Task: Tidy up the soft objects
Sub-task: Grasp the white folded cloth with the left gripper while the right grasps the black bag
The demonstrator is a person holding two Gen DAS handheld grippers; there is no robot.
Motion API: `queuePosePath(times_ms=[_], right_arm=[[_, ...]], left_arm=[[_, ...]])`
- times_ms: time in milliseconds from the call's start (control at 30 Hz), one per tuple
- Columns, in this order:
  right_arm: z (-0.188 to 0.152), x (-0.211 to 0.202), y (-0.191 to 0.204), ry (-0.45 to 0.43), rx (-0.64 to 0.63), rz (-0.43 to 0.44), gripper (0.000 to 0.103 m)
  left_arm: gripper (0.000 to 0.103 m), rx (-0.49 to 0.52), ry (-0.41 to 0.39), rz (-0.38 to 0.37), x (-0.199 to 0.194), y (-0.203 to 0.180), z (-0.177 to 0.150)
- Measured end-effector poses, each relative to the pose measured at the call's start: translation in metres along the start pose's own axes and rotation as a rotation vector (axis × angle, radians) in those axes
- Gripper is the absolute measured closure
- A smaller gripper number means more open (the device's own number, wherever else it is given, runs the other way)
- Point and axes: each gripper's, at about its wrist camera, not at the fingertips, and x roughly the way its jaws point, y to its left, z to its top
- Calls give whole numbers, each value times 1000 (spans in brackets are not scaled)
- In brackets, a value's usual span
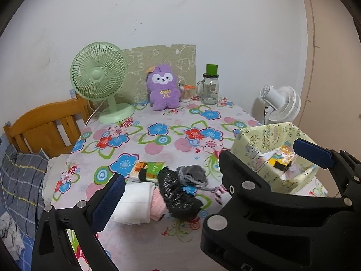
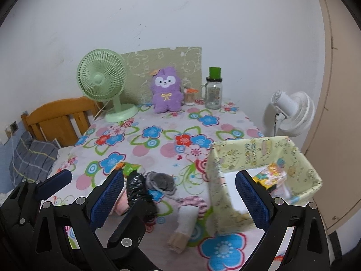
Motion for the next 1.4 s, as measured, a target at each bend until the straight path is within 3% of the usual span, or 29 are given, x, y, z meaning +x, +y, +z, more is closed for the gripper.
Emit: queuePosePath(times_ms=[733,967,1300,1400], right_arm=[[-15,83,47,118,-53,54,6],[-23,111,58,190,-71,77,18],[-33,140,69,282,-66,107,27],[-37,146,72,310,-66,122,39]], left_arm=[[2,-46,136,46,70,58,-21],[4,-62,203,59,92,71,-33],[5,-96,264,43,113,84,-44],[5,-102,280,40,117,86,-47]])
